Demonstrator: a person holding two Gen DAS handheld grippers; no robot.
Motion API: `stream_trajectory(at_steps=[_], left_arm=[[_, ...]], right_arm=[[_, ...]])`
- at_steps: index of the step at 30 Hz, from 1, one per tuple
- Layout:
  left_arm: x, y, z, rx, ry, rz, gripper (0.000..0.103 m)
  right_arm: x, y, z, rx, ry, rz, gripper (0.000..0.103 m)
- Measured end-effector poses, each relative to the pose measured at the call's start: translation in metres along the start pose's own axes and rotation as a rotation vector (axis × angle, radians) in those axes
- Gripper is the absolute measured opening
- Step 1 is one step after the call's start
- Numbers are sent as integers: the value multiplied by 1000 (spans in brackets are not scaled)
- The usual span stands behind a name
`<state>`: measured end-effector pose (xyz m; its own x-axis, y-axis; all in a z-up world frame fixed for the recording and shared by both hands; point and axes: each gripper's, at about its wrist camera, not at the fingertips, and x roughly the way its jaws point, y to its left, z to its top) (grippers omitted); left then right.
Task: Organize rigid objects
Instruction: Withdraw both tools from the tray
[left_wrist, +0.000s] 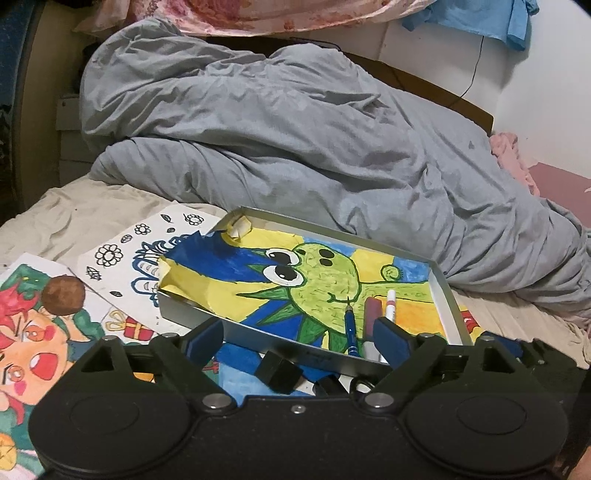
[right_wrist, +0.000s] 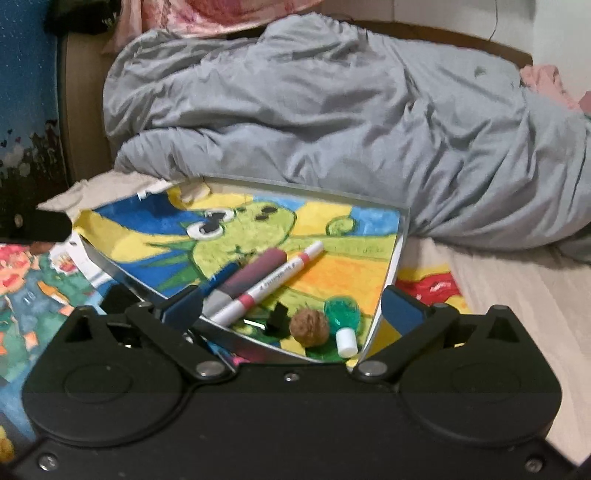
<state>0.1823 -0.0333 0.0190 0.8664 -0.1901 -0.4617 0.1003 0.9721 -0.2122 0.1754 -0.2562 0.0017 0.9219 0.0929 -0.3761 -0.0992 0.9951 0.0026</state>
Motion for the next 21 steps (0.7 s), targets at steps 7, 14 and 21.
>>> stream_trajectory(at_steps=[7,14,21], left_arm=[[-36,-2,-2,-11,-35,0,100],[-94,-10,-13,49,-153,22,102],[-138,-13,-43,94,-186,58,102]], right_arm=[[-54,0,13,52,-43,13,102],[-128,18,0,71,-126,11,102],[-180,25,-23,100,-130,-71,102]])
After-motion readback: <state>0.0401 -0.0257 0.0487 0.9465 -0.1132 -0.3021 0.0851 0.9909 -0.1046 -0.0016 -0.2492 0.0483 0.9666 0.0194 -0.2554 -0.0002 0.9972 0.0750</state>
